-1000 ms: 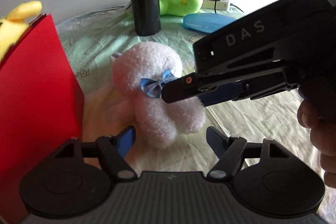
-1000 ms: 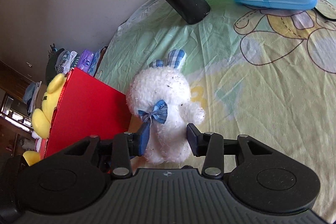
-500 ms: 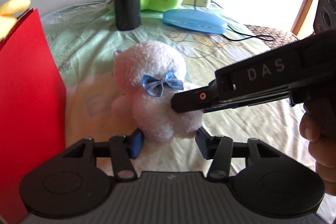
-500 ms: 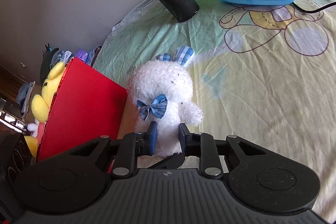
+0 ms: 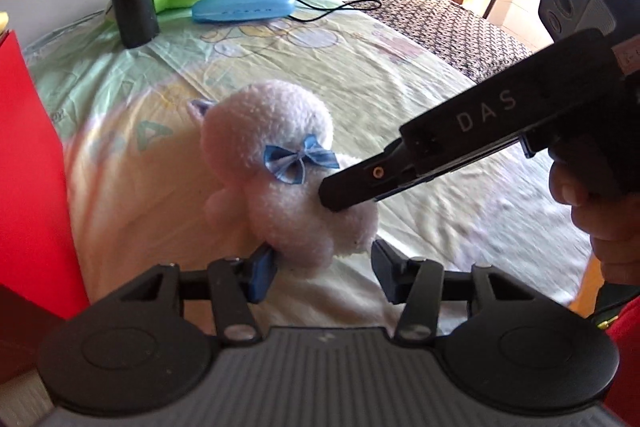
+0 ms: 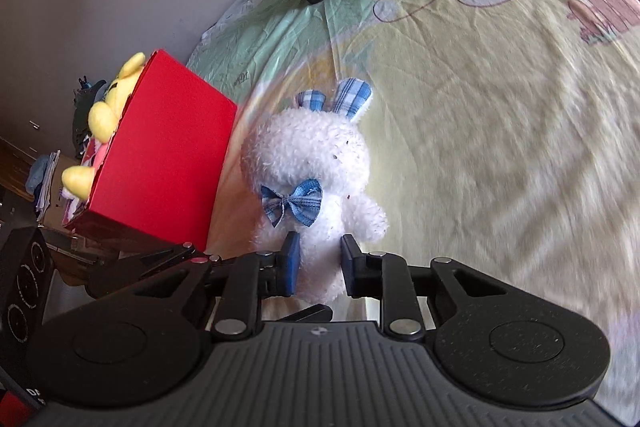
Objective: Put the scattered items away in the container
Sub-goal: 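Close the right gripper around the white plush bear's body, then lift the white plush bear off the bed with the right gripper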
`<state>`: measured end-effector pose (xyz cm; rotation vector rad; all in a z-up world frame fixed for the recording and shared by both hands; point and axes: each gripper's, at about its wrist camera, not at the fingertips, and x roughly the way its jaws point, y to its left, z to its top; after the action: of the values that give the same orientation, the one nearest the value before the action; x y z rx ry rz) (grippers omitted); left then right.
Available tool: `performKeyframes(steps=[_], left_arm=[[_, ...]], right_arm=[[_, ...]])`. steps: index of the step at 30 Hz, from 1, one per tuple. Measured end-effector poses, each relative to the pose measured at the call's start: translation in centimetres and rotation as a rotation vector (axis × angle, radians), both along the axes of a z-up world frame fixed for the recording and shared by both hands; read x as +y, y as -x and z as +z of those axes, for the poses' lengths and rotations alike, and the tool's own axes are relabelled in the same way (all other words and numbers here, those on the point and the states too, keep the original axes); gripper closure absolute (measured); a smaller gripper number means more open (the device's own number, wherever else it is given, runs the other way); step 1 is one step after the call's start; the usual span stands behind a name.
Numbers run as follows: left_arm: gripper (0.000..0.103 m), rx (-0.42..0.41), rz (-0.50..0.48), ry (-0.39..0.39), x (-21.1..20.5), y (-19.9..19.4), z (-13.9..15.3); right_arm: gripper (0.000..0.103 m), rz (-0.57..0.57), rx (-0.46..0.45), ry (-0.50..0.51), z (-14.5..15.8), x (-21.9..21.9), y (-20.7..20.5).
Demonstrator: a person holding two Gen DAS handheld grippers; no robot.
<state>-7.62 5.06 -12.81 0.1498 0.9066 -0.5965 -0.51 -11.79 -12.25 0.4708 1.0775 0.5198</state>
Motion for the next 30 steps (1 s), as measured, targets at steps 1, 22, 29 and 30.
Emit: performKeyframes(steps=[1,22,29,30], left_arm=[[0.05,0.003,-0.009,0.001,0.2,0.5,0.0],[0.036,0.053,0.163,0.16,2.4,-2.7,0.8],[0.033,0.084,0.161,0.176,1.9,-3.1,-0.3],[0.033,0.086,0.16,0.178,1.8,-3.1,-0.4]], right_arm=[[0.079,0.003,0.009,-0.001,-0.1,-0.1,0.9],[0.045,-0.124,-0.095,-0.055,0.2,0.5,0.5],[0.045,-0.073,-0.03,-0.073,-1.4,1.5,-0.1],[0.047,-0.071,-0.022,-0.071,-1.6,1.7,-0.1]])
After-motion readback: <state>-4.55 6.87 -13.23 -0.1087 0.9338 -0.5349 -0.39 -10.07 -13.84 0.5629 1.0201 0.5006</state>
